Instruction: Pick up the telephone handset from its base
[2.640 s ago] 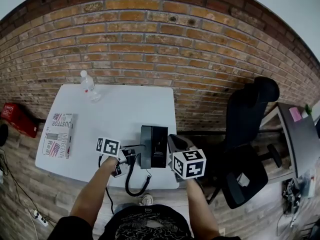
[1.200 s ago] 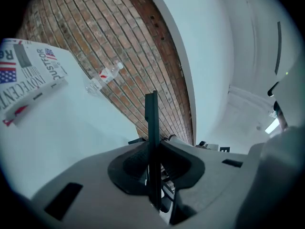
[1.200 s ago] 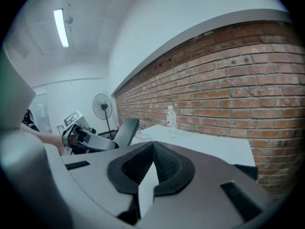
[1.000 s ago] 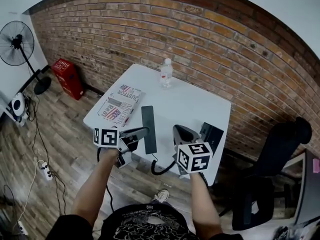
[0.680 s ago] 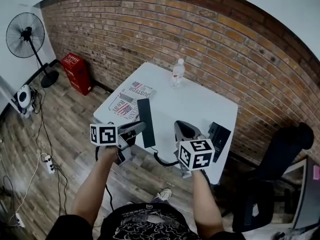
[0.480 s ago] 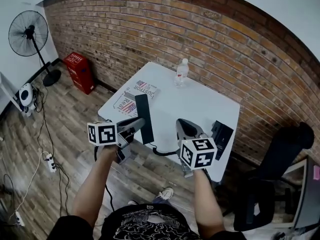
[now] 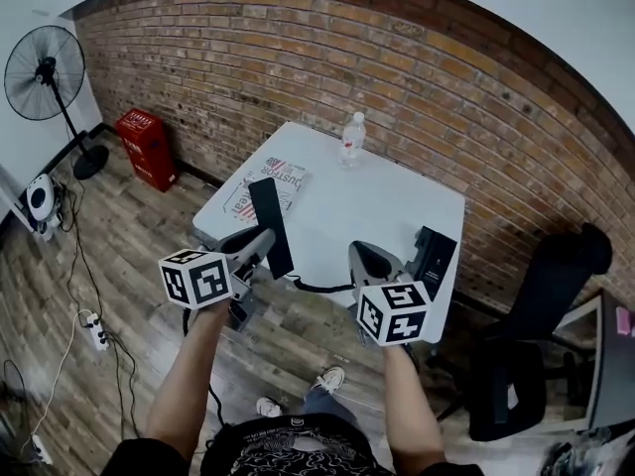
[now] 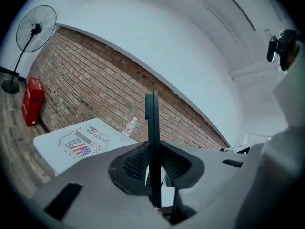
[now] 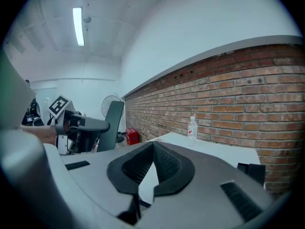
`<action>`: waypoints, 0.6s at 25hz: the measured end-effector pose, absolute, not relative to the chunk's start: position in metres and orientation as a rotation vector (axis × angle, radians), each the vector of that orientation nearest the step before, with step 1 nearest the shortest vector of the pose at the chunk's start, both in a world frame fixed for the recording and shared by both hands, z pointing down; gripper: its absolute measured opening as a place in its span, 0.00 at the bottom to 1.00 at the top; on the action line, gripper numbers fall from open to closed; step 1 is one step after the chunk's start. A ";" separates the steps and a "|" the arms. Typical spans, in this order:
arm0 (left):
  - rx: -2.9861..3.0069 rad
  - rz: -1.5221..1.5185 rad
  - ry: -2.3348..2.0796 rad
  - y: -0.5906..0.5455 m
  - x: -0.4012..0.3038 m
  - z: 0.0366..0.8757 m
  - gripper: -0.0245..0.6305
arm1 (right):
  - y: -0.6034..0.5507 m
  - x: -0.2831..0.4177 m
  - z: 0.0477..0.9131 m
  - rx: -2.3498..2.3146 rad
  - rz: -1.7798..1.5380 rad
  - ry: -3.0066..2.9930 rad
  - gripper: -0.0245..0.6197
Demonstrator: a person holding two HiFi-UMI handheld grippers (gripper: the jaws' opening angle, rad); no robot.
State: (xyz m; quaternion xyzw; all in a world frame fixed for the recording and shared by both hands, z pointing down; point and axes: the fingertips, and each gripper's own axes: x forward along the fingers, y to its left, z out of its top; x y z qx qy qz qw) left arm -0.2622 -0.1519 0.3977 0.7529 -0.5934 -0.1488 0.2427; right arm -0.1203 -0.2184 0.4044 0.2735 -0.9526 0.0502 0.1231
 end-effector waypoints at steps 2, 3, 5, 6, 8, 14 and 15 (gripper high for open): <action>2.068 -0.400 -1.656 -0.146 -0.262 0.393 0.15 | -0.214 -0.114 0.405 0.827 0.145 -2.777 0.04; 2.069 -0.392 -1.677 -0.143 -0.263 0.392 0.15 | -0.213 -0.112 0.404 0.842 0.146 -2.776 0.04; 2.070 -0.372 -1.714 -0.138 -0.264 0.390 0.15 | -0.209 -0.107 0.404 0.868 0.143 -2.771 0.04; 2.072 -0.363 -1.730 -0.136 -0.264 0.390 0.15 | -0.207 -0.105 0.404 0.880 0.139 -2.769 0.04; 2.073 -0.337 -1.772 -0.133 -0.263 0.390 0.15 | -0.205 -0.101 0.403 0.907 0.137 -2.766 0.04; 2.078 -0.196 -1.902 -0.126 -0.259 0.394 0.15 | -0.197 -0.091 0.402 0.948 0.136 -2.759 0.04; 2.082 -0.182 -1.907 -0.124 -0.258 0.395 0.15 | -0.195 -0.090 0.402 0.952 0.137 -2.758 0.04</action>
